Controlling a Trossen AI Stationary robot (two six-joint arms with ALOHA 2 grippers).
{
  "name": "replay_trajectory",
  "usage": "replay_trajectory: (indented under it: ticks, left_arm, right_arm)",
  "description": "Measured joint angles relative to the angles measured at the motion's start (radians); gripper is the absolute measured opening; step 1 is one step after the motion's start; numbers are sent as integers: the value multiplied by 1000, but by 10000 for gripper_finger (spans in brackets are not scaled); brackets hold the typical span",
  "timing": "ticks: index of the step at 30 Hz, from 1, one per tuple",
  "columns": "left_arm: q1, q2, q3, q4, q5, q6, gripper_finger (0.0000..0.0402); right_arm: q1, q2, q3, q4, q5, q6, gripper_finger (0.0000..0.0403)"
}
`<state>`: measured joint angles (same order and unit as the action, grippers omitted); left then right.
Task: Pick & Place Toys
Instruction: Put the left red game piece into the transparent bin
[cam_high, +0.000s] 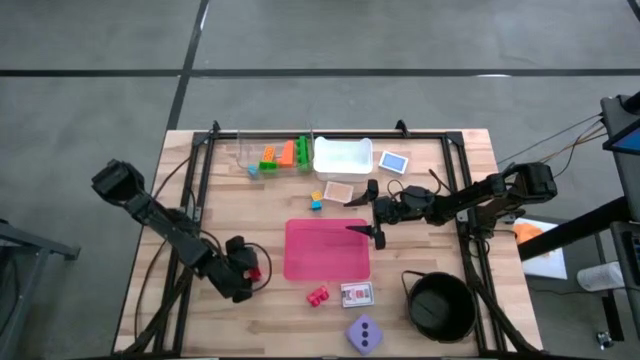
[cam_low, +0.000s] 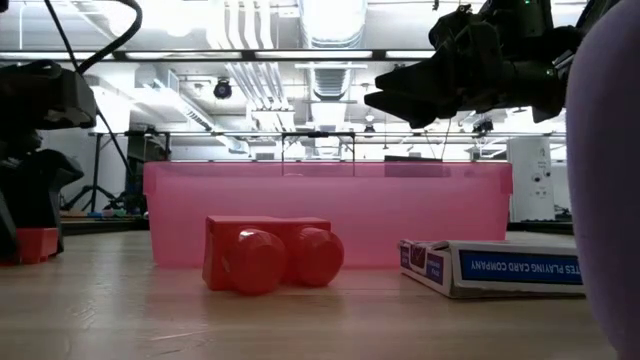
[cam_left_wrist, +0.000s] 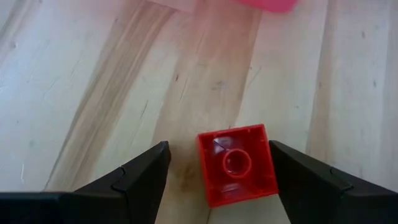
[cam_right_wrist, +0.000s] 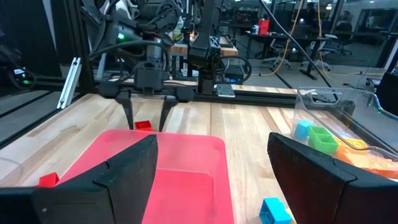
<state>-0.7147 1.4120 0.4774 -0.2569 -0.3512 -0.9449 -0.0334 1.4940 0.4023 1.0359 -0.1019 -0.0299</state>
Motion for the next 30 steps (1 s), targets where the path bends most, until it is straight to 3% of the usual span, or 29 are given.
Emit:
replay_trajectory:
  ticks: [11, 15, 21, 30]
  left_arm:
    - [-1, 12, -1, -5, -4, 6, 271]
    - [0, 12, -2, -12, -8, 10, 233]
    - [0, 13, -3, -17, -40, 52, 133]
    - [1, -18, -8, 11, -133, 158, 134]
  right_arm:
    - [0, 0, 0, 0, 3, 0, 302]
    - [0, 0, 0, 0, 3, 0, 302]
    - [0, 0, 0, -1, 3, 0, 302]
    - [0, 0, 0, -1, 4, 0, 302]
